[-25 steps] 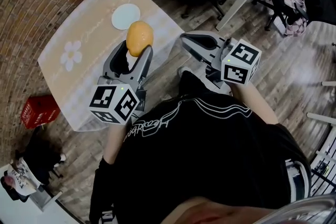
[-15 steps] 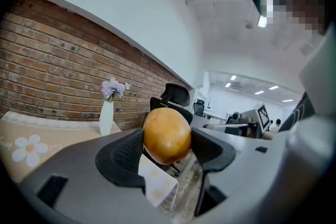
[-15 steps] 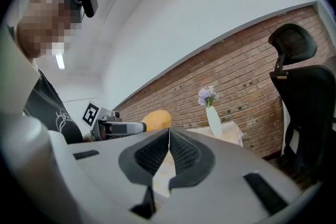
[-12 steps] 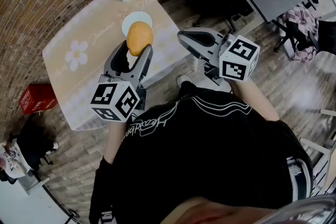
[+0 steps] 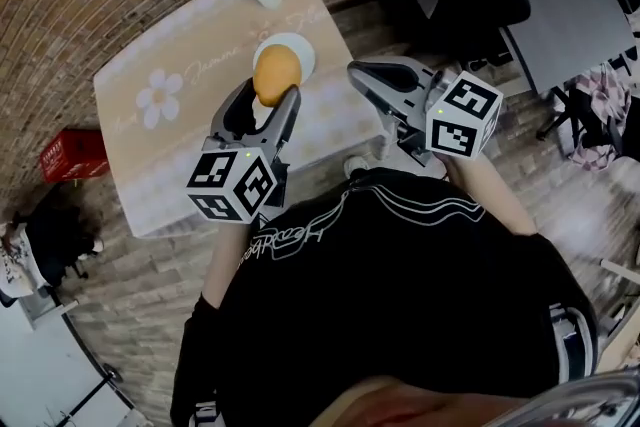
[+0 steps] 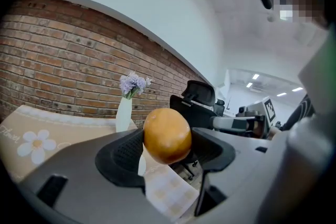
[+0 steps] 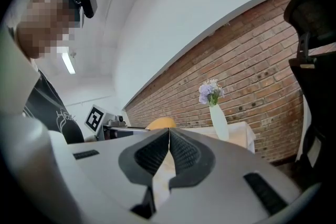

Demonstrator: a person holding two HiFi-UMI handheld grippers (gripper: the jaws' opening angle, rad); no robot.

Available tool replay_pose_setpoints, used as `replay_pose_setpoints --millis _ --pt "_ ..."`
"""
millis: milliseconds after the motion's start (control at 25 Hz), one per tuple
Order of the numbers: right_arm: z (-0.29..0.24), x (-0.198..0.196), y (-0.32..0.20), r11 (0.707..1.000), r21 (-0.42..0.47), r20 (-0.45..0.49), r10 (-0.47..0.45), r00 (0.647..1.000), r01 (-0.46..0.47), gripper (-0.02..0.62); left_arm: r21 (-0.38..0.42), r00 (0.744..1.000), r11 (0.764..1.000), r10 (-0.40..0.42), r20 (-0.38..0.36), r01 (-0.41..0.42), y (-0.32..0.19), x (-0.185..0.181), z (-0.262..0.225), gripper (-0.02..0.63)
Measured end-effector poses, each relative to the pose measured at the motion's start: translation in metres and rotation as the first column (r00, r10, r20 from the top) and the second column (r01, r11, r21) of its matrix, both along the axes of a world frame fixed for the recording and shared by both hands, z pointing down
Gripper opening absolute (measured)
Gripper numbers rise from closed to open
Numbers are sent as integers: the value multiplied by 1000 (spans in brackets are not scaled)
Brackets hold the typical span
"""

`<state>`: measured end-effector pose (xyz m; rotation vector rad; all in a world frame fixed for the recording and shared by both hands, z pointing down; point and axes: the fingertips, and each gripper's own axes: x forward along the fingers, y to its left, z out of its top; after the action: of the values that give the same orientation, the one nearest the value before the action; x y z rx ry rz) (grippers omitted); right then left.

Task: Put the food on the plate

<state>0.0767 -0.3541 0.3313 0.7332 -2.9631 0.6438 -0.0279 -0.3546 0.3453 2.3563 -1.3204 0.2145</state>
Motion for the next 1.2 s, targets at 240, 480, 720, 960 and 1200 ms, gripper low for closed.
replay_pose_setpoints --millis 240,480,720,960,1200 --pt "16 0 -30 998 -33 6 -49 999 49 -3 -39 998 997 -64 13 64 -29 -4 25 285" --pt "42 3 -53 993 -82 -2 -84 996 84 -3 -66 992 991 -112 51 115 -54 -6 56 285" --pt "68 8 -70 988 -112 -17 -111 994 109 -3 -72 983 986 -144 114 153 -75 -8 94 285" --pt "92 14 -80 981 -154 -29 -123 992 117 -3 -130 979 974 -173 107 186 -87 -14 132 285" --pt "120 17 -86 974 -199 -47 -122 991 111 -3 -150 975 967 -193 111 208 -101 -22 168 285"
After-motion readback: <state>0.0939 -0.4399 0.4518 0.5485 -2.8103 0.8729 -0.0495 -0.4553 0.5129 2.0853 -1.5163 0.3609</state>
